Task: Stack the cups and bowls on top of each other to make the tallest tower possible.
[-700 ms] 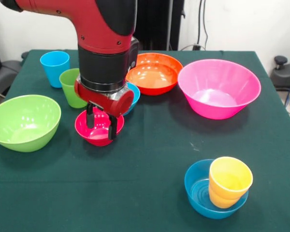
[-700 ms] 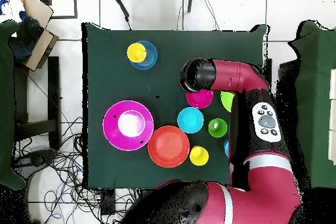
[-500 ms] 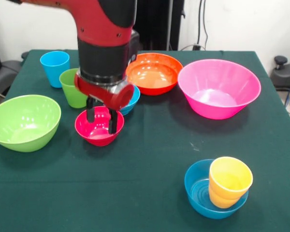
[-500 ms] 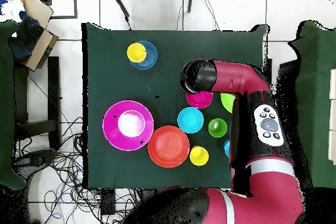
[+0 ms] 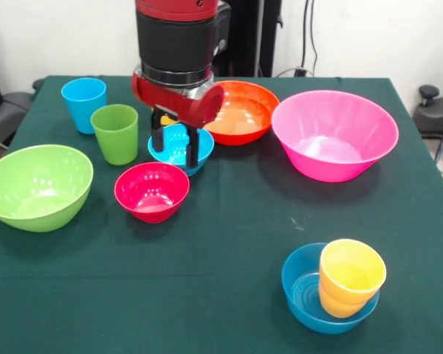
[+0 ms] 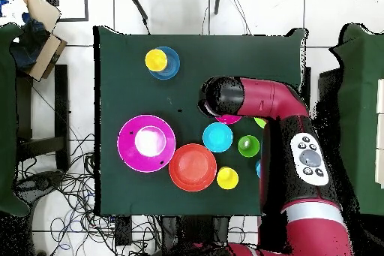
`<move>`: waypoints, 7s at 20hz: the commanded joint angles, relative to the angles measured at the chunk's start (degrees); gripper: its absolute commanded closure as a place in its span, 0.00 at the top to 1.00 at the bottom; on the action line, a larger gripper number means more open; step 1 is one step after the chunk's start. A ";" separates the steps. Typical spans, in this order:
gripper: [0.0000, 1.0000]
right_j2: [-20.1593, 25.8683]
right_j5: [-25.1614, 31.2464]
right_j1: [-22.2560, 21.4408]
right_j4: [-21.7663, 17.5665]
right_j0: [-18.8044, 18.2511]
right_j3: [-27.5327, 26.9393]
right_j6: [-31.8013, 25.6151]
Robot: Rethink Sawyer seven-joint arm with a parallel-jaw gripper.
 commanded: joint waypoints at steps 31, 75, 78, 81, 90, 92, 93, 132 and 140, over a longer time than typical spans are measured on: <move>1.00 0.81 -5.46 18.21 -16.75 4.84 -12.10 -3.37; 1.00 2.39 -4.75 9.50 -11.78 4.76 -1.51 -4.39; 1.00 0.74 -5.57 10.57 -12.99 5.99 -2.41 -2.82; 1.00 -1.16 -6.30 12.02 -14.23 7.27 -3.96 -1.14; 1.00 -4.63 -5.70 11.41 -14.81 9.19 -4.02 -0.35; 1.00 -4.67 -4.92 10.58 -14.24 9.28 -3.76 -0.91; 1.00 -4.52 -4.31 10.08 -13.84 9.22 -3.74 -1.40; 1.00 -9.26 -12.41 18.55 -16.35 11.77 -11.05 1.03; 1.00 -9.85 -12.51 19.25 -14.43 11.95 -11.41 0.33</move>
